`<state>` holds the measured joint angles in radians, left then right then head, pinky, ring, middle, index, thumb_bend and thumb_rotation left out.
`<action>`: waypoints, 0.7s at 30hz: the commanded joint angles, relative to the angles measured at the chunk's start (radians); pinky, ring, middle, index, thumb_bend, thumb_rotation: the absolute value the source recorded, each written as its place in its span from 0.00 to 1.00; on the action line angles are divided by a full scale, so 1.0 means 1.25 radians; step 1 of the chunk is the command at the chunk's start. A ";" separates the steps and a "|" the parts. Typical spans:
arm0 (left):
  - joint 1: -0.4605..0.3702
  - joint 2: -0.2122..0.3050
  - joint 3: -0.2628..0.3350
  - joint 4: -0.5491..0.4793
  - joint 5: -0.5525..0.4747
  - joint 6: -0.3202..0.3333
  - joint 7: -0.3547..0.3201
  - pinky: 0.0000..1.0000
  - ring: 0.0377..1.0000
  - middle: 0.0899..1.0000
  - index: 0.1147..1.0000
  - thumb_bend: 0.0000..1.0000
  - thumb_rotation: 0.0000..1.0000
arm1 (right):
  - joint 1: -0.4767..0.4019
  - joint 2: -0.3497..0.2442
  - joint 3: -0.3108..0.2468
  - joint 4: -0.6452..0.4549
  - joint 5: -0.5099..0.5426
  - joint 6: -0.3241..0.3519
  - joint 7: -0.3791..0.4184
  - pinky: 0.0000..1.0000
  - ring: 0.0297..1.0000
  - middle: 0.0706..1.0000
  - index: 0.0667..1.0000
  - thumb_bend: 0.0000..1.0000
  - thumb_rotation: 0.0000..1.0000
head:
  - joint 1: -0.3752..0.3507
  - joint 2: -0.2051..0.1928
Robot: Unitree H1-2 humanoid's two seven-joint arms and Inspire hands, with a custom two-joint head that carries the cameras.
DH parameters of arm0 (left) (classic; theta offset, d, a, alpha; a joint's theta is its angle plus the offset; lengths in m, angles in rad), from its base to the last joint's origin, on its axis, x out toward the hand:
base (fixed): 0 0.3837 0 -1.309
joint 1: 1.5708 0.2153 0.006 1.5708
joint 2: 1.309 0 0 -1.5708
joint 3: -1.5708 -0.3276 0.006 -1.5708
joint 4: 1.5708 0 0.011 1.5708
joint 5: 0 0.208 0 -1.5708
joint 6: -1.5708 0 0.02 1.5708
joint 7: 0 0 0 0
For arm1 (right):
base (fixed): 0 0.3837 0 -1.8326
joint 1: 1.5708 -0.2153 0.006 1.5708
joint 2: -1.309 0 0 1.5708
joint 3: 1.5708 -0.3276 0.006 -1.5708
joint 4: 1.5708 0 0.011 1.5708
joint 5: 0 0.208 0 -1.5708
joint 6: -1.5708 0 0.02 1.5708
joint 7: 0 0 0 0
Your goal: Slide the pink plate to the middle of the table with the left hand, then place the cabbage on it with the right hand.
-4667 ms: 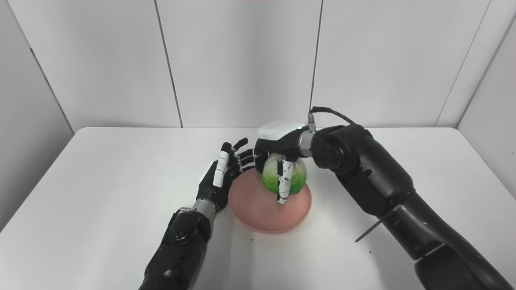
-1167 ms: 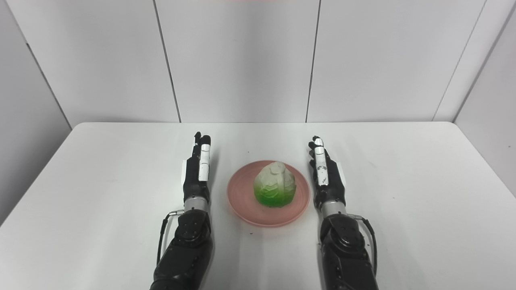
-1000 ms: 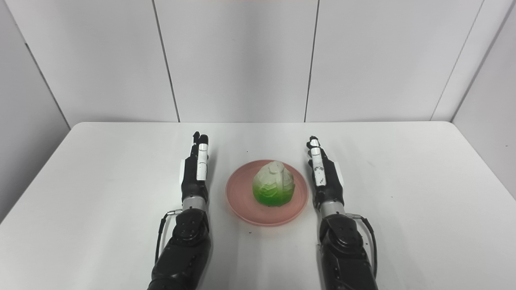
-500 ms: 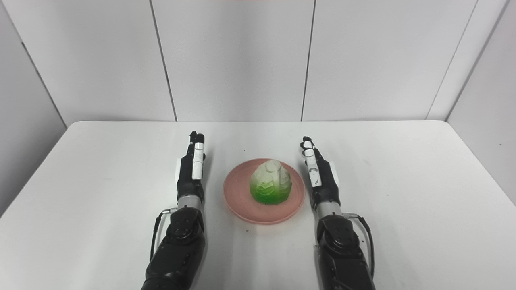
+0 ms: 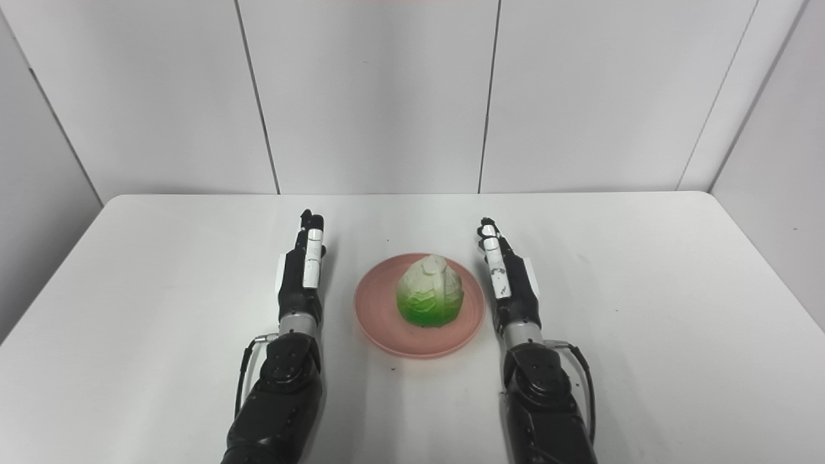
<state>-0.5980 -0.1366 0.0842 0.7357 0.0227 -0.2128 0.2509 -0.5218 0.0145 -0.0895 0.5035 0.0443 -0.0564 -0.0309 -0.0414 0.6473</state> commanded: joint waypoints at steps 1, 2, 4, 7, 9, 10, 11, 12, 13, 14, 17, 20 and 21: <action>-0.001 0.007 -0.002 -0.010 -0.002 0.011 -0.002 1.00 1.00 1.00 1.00 0.89 0.98 | -0.010 0.002 0.003 -0.015 0.004 -0.020 -0.003 1.00 0.93 0.91 0.90 0.88 1.00 | 0.001 0.000; 0.000 0.007 -0.002 -0.010 -0.002 0.012 -0.001 1.00 1.00 1.00 1.00 0.89 0.98 | -0.010 0.004 0.002 -0.016 0.007 -0.019 -0.003 1.00 0.93 0.91 0.90 0.88 1.00 | 0.001 0.000; 0.000 0.007 -0.001 -0.009 -0.004 0.012 -0.001 1.00 1.00 1.00 1.00 0.89 0.98 | -0.010 0.006 -0.001 -0.017 0.013 -0.019 -0.002 1.00 0.93 0.90 0.89 0.88 1.00 | 0.001 0.000; 0.000 0.007 -0.001 -0.007 -0.003 0.007 0.001 1.00 1.00 1.00 1.00 0.88 0.97 | -0.012 0.004 0.003 -0.012 0.006 -0.024 -0.006 1.00 0.92 0.90 0.89 0.88 1.00 | 0.001 0.000; 0.001 0.007 -0.001 -0.007 -0.003 0.006 0.001 1.00 1.00 1.00 1.00 0.89 0.97 | -0.012 0.003 0.004 -0.011 0.005 -0.023 -0.005 1.00 0.92 0.90 0.89 0.88 1.00 | 0.001 0.001; 0.001 0.006 -0.001 -0.006 -0.003 0.006 0.001 1.00 1.00 1.00 1.00 0.89 0.97 | -0.012 0.003 0.005 -0.012 0.004 -0.022 -0.005 1.00 0.92 0.90 0.89 0.88 1.00 | 0.001 0.001; 0.001 0.006 -0.001 -0.007 -0.003 0.005 0.001 1.00 1.00 1.00 1.00 0.89 0.97 | -0.011 0.003 0.006 -0.011 0.004 -0.022 -0.004 1.00 0.92 0.90 0.89 0.88 1.00 | 0.001 0.001; 0.002 0.006 -0.002 -0.007 -0.003 0.006 0.001 1.00 1.00 1.00 1.00 0.89 0.97 | -0.011 0.002 0.006 -0.011 0.005 -0.022 -0.003 1.00 0.92 0.90 0.89 0.88 1.00 | 0.001 0.001; 0.002 0.006 -0.002 -0.007 -0.002 0.007 0.001 1.00 1.00 1.00 1.00 0.89 0.97 | -0.011 0.002 0.006 -0.010 0.005 -0.023 -0.003 1.00 0.92 0.90 0.89 0.87 1.00 | 0.001 0.001; 0.003 0.006 -0.002 -0.008 -0.002 0.006 0.001 1.00 1.00 1.00 1.00 0.89 0.97 | -0.011 0.002 0.006 -0.009 0.004 -0.023 -0.004 1.00 0.92 0.90 0.89 0.87 1.00 | 0.001 0.002; 0.006 0.006 -0.003 -0.010 -0.002 0.007 0.000 1.00 1.00 1.00 1.00 0.89 0.97 | -0.010 0.001 0.006 -0.006 0.003 -0.026 -0.004 1.00 0.92 0.90 0.89 0.87 1.00 | 0.001 0.002; 0.008 0.006 -0.003 -0.014 -0.005 0.014 -0.003 1.00 1.00 1.00 1.00 0.90 0.97 | -0.009 0.005 0.002 -0.008 0.008 -0.021 -0.006 1.00 0.92 0.90 0.89 0.87 1.00 | 0.001 0.002; 0.009 0.005 -0.003 -0.016 -0.005 0.016 -0.003 1.00 1.00 1.00 1.00 0.89 0.97 | -0.009 0.006 0.000 -0.009 0.011 -0.020 -0.006 1.00 0.91 0.90 0.88 0.88 1.00 | 0.001 0.002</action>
<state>-0.5909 -0.1344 0.0810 0.7266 0.0229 -0.2111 0.2488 -0.5216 0.0173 -0.0887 0.5033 0.0489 -0.0564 -0.0333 -0.0414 0.6504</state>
